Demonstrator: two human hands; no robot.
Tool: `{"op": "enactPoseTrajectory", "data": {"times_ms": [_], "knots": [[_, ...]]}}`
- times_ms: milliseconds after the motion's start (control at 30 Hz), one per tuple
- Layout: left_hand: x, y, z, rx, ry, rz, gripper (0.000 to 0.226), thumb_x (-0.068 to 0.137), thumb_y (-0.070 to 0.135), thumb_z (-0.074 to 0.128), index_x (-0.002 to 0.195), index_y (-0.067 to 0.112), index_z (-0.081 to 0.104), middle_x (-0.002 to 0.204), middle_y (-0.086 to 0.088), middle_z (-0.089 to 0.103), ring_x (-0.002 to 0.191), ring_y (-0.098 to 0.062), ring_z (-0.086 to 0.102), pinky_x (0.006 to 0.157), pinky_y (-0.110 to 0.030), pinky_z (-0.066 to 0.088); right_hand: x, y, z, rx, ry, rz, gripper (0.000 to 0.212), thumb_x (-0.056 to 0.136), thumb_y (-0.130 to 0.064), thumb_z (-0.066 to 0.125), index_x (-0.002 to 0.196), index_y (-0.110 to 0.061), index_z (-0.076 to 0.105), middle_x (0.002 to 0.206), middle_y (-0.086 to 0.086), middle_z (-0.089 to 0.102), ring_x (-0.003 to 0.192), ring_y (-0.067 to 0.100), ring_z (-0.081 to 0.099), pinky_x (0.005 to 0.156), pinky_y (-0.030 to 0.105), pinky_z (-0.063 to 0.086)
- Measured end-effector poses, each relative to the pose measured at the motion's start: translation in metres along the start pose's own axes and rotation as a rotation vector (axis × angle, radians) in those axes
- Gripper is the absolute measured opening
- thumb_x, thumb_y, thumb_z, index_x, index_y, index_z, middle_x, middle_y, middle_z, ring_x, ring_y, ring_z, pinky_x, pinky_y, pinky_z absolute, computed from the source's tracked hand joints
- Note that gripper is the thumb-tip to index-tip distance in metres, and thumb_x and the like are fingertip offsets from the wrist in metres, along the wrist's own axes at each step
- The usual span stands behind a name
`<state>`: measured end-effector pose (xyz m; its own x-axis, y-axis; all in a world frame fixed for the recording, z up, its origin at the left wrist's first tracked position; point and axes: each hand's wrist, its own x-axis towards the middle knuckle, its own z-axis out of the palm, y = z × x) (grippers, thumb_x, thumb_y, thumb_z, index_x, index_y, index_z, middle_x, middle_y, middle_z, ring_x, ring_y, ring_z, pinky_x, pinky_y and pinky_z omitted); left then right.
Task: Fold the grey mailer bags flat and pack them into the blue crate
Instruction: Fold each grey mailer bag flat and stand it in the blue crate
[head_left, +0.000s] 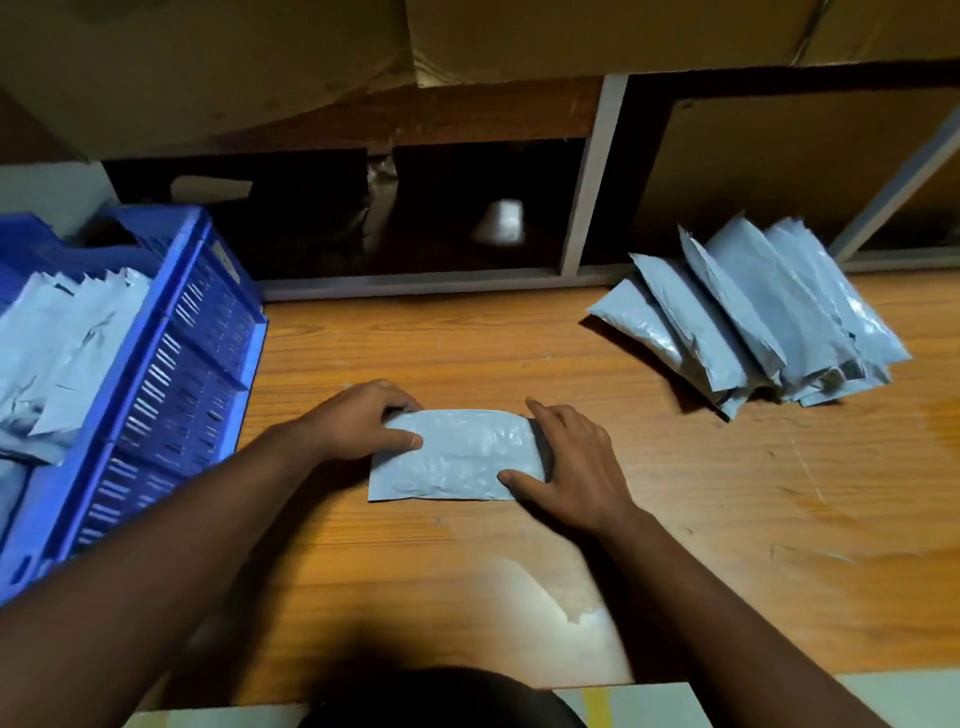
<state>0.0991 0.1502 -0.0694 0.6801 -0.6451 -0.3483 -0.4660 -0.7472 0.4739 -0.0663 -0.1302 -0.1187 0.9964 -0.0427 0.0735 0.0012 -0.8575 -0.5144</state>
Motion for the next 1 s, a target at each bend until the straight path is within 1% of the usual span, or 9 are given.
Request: {"op": "enactPoseTrajectory", "data": {"times_ms": [133, 300, 433, 533, 667, 733, 800, 900, 1000], "knots": [[-0.030, 0.001, -0.054, -0.010, 0.035, 0.145, 0.016, 0.088, 0.030, 0.080, 0.093, 0.040, 0.069, 0.099, 0.017, 0.066, 0.095, -0.001, 0.060, 0.086, -0.034, 0.051, 0.009, -0.042, -0.015, 0.232, -0.009, -0.017, 0.064, 0.087, -0.051, 0.074, 0.144, -0.029, 0.055, 0.123, -0.012, 0.054, 0.110, 0.006, 0.056, 0.093, 0.038, 0.052], [-0.101, -0.005, -0.133, 0.014, 0.245, 0.290, 0.011, 0.089, 0.022, 0.079, 0.095, 0.029, 0.074, 0.096, 0.013, 0.066, 0.095, -0.004, 0.063, 0.085, -0.030, 0.051, 0.030, -0.128, -0.050, 0.182, 0.038, -0.266, 0.025, 0.094, -0.034, 0.073, 0.117, -0.023, 0.072, 0.104, -0.013, 0.065, 0.094, 0.006, 0.061, 0.077, 0.027, 0.048], [-0.174, -0.030, -0.188, 0.017, 0.401, 0.343, 0.008, 0.089, 0.025, 0.080, 0.095, 0.023, 0.074, 0.095, 0.009, 0.068, 0.092, -0.007, 0.066, 0.084, -0.024, 0.049, 0.049, -0.214, -0.074, 0.150, 0.194, -0.356, 0.021, 0.094, -0.028, 0.075, 0.113, -0.019, 0.072, 0.102, -0.011, 0.064, 0.092, 0.007, 0.060, 0.078, 0.023, 0.045], [-0.220, -0.068, -0.213, 0.070, 0.457, 0.330, 0.011, 0.087, 0.019, 0.079, 0.096, 0.022, 0.074, 0.096, 0.007, 0.069, 0.091, -0.009, 0.066, 0.084, -0.028, 0.048, 0.060, -0.282, -0.068, 0.137, 0.303, -0.392, 0.019, 0.092, -0.025, 0.077, 0.107, -0.015, 0.071, 0.099, -0.003, 0.066, 0.091, 0.013, 0.061, 0.077, 0.029, 0.048], [-0.266, -0.129, -0.233, 0.142, 0.538, 0.300, 0.016, 0.087, 0.020, 0.077, 0.102, 0.020, 0.074, 0.098, 0.003, 0.069, 0.092, -0.009, 0.063, 0.088, -0.017, 0.043, 0.061, -0.370, -0.038, 0.168, 0.368, -0.476, 0.018, 0.091, -0.025, 0.076, 0.102, -0.011, 0.071, 0.097, 0.000, 0.067, 0.089, 0.017, 0.063, 0.076, 0.035, 0.050], [-0.283, -0.157, -0.241, 0.172, 0.525, 0.307, 0.019, 0.086, 0.026, 0.073, 0.104, 0.018, 0.074, 0.099, 0.000, 0.069, 0.092, -0.013, 0.064, 0.090, -0.027, 0.048, 0.061, -0.405, -0.017, 0.164, 0.362, -0.496, 0.020, 0.091, -0.028, 0.076, 0.103, -0.012, 0.071, 0.097, 0.001, 0.067, 0.089, 0.019, 0.063, 0.075, 0.037, 0.050], [-0.295, -0.185, -0.247, 0.243, 0.482, 0.334, 0.021, 0.085, 0.031, 0.072, 0.101, 0.017, 0.075, 0.100, -0.001, 0.067, 0.092, -0.020, 0.065, 0.088, -0.038, 0.050, 0.060, -0.434, 0.006, 0.167, 0.297, -0.472, 0.023, 0.089, -0.031, 0.076, 0.105, -0.015, 0.069, 0.100, 0.000, 0.068, 0.092, 0.020, 0.064, 0.078, 0.038, 0.050], [-0.297, -0.232, -0.244, 0.370, 0.373, 0.344, 0.014, 0.081, 0.023, 0.081, 0.094, 0.023, 0.076, 0.101, 0.000, 0.063, 0.092, -0.022, 0.062, 0.083, -0.043, 0.052, 0.052, -0.472, 0.049, 0.140, 0.019, -0.355, 0.021, 0.089, -0.032, 0.069, 0.105, -0.020, 0.061, 0.101, 0.001, 0.067, 0.094, 0.025, 0.062, 0.077, 0.040, 0.048], [-0.289, -0.279, -0.224, 0.396, 0.223, 0.327, 0.027, 0.077, 0.004, 0.086, 0.090, 0.026, 0.076, 0.092, 0.014, 0.056, 0.083, 0.002, 0.056, 0.078, -0.020, 0.047, 0.053, -0.499, 0.094, 0.069, -0.233, -0.304, 0.019, 0.087, -0.025, 0.067, 0.100, -0.018, 0.056, 0.097, 0.007, 0.065, 0.092, 0.032, 0.061, 0.070, 0.037, 0.041]]}}
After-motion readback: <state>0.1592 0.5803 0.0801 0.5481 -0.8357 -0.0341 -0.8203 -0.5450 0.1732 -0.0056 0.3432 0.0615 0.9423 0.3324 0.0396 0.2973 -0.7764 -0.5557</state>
